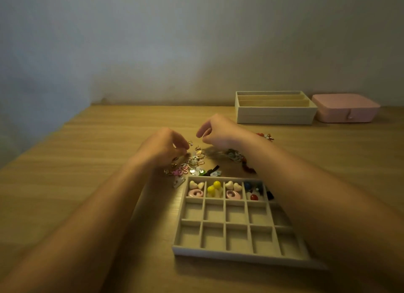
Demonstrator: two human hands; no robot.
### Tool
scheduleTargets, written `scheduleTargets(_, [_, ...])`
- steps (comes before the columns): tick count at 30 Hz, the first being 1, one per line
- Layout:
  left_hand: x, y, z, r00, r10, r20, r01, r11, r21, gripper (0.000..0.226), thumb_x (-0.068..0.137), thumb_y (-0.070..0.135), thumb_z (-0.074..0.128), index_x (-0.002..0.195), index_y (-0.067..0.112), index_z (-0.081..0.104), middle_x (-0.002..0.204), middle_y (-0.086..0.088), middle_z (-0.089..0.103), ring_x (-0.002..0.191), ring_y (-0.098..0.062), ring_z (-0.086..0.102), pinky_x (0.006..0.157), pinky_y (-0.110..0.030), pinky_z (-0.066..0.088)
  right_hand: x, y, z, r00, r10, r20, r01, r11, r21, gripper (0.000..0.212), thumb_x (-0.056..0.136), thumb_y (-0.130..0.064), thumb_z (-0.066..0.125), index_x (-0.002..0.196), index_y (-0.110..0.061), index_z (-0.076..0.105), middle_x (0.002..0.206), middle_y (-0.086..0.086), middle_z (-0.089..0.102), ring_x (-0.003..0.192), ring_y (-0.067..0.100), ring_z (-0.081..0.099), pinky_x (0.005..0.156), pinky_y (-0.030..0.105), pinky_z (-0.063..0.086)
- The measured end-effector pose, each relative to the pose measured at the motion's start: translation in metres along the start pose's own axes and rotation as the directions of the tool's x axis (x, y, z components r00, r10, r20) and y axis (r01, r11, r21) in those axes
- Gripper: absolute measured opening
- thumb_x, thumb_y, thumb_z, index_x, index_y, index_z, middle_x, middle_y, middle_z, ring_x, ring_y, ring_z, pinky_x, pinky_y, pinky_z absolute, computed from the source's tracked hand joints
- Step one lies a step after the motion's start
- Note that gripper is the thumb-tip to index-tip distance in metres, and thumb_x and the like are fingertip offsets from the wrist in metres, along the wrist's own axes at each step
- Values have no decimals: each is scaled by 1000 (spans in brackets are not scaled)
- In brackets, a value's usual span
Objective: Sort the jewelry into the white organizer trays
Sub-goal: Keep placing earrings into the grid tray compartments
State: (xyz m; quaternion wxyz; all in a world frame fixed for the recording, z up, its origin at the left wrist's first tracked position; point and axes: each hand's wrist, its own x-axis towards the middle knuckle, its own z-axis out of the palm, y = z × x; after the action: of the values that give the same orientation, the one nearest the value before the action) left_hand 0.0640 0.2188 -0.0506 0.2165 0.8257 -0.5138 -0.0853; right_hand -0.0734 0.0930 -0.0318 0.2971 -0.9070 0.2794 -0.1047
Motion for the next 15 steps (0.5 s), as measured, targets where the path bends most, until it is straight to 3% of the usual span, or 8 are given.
scheduleTargets(6, [6, -13, 3, 1000, 19, -21, -18, 999, 32, 8, 86, 27, 76, 92, 31, 79, 88, 8, 74, 84, -12, 65, 79, -35, 55, 20, -5, 13, 999, -34, 30, 37, 995, -98, 19, 94, -20, 72, 110, -13, 77, 109, 3, 72, 99, 18, 64, 89, 33, 55])
scheduleTargets(10, [7, -16, 3, 999, 31, -35, -31, 1000, -3, 10, 89, 25, 73, 88, 35, 75, 88, 9, 71, 88, -13, 63, 76, -32, 50, 27, -3, 19, 998, -29, 57, 38, 986, -160, 12, 93, -17, 72, 103, -15, 78, 105, 1, 72, 96, 15, 63, 81, 29, 52])
scheduleTargets(15, [-5, -13, -1, 997, -1, -77, -25, 942, -336, 10, 95, 16, 65, 93, 23, 72, 86, 3, 74, 88, -17, 69, 81, -35, 54, 22, -4, 14, 997, -73, -28, 71, 996, -47, 12, 97, -19, 67, 103, -18, 77, 92, -8, 67, 90, 10, 62, 73, 23, 49])
